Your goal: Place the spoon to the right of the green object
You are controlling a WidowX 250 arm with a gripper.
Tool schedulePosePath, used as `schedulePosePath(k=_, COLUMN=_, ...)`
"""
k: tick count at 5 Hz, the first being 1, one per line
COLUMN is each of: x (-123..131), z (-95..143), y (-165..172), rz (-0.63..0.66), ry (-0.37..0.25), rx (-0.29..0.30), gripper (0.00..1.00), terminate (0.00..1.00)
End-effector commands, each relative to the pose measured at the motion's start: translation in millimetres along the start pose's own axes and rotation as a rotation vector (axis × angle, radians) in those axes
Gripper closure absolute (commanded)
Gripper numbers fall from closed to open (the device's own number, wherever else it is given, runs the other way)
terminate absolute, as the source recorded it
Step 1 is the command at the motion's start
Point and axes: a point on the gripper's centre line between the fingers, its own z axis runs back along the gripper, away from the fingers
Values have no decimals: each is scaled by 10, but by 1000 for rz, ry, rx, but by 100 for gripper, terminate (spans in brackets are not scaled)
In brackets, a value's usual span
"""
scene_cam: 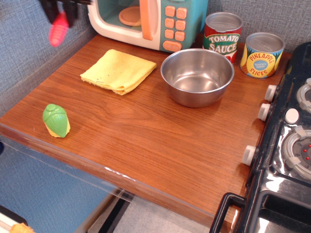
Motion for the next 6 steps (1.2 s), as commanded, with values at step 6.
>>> schedulePosePath(k=6, x=-1016, z=-749, y=-953, rz=-207, ry=196, rx=62, gripper=100, terminate=0)
